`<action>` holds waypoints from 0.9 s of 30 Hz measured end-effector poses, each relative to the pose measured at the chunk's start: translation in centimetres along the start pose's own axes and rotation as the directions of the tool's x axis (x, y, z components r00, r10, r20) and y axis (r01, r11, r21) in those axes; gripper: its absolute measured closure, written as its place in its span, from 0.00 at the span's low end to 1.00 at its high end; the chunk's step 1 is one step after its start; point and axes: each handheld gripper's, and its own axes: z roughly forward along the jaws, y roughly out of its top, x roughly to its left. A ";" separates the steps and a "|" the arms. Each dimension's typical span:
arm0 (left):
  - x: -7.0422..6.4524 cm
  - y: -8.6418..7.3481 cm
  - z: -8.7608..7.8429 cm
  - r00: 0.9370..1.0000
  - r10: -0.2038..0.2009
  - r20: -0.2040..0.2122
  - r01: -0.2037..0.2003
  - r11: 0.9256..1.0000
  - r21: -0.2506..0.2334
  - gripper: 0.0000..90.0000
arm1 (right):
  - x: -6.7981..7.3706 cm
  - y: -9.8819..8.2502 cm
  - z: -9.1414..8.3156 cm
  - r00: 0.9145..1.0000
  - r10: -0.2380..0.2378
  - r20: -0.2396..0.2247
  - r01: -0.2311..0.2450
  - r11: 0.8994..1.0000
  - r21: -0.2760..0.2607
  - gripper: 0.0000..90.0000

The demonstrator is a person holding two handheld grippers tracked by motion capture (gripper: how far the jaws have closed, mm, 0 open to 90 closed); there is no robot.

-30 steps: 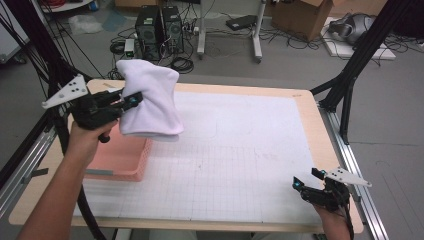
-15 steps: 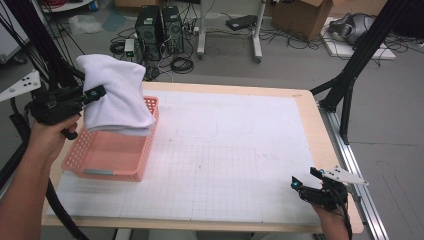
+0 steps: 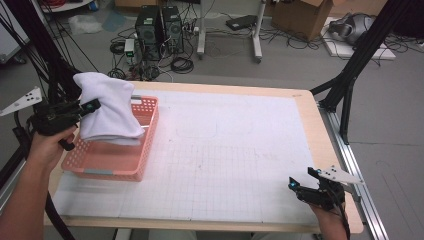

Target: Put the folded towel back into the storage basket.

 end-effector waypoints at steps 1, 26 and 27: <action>0.1 -0.2 0.0 1.000 -0.003 0.001 0.003 1.000 0.000 0.81 | 0.0 0.0 0.0 1.000 -0.003 0.000 0.003 1.000 0.003 0.21; 1.5 -5.3 1.8 0.997 -0.062 0.055 0.053 0.987 0.149 0.79 | 0.2 0.0 0.0 1.000 -0.014 -0.004 0.014 1.000 0.007 0.21; 1.6 -5.5 2.1 0.996 -0.068 0.055 0.058 0.984 0.168 0.79 | 0.2 0.0 0.1 1.000 -0.017 -0.004 0.017 1.000 0.006 0.21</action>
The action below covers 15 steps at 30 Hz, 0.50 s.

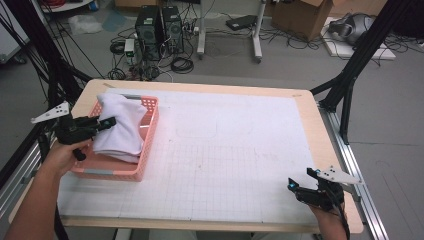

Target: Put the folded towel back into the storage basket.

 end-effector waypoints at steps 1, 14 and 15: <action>0.0 0.0 0.0 1.000 0.000 0.000 0.000 1.000 0.000 0.79 | 0.0 0.0 0.0 1.000 0.000 0.000 0.000 1.000 0.000 0.21; 0.9 -0.5 0.2 0.975 -0.136 -0.178 0.165 0.973 0.161 0.58 | -0.1 -0.1 -0.2 1.000 0.010 0.001 -0.010 1.000 0.002 0.21; 1.1 -0.4 0.1 0.953 -0.189 -0.236 0.236 0.953 0.191 0.53 | -0.1 -0.1 -0.1 1.000 0.010 0.001 -0.010 1.000 0.000 0.21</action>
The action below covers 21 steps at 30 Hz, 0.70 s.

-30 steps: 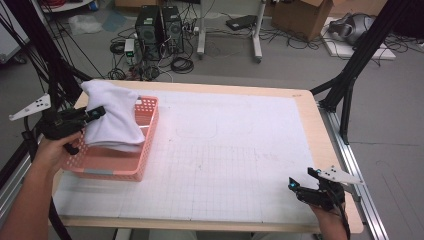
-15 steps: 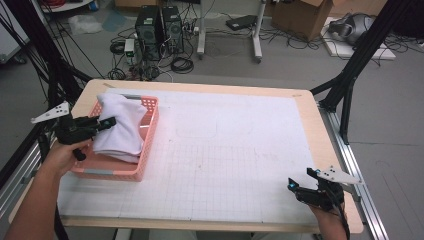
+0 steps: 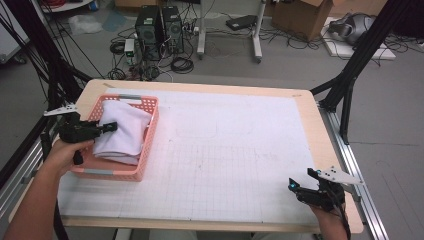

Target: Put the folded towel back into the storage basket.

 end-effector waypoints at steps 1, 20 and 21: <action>0.0 0.0 0.0 1.000 0.000 0.000 0.000 1.000 0.000 0.50 | 0.0 0.0 0.0 1.000 -0.002 -0.001 0.002 1.000 0.002 0.21; -3.6 1.2 0.1 0.913 0.110 -0.393 -0.106 0.994 0.032 0.44 | 0.2 0.1 0.2 1.000 -0.004 -0.012 0.004 1.000 0.003 0.21; -3.6 1.0 0.7 0.907 0.112 -0.407 -0.094 0.993 0.065 0.44 | 0.3 0.2 0.2 1.000 -0.007 -0.012 0.007 1.000 0.001 0.21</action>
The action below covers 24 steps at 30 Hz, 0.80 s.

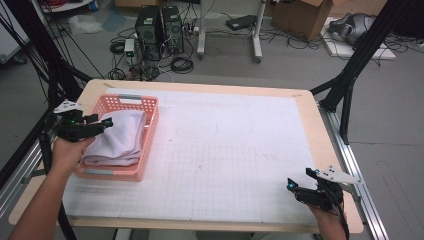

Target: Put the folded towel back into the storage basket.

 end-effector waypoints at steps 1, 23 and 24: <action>-0.2 -0.1 0.6 1.000 0.006 0.002 -0.006 0.999 0.040 0.44 | 0.0 0.0 0.0 1.000 0.000 -0.001 0.000 1.000 -0.002 0.21; -2.2 0.2 -0.4 0.990 -0.022 0.140 0.053 0.973 -0.226 0.36 | 0.1 0.1 0.0 1.000 0.017 -0.012 -0.017 1.000 -0.015 0.21; -2.2 0.2 -0.4 0.990 -0.022 0.140 0.053 0.973 -0.226 0.33 | 0.0 0.1 0.0 1.000 0.016 -0.012 -0.017 1.000 -0.016 0.21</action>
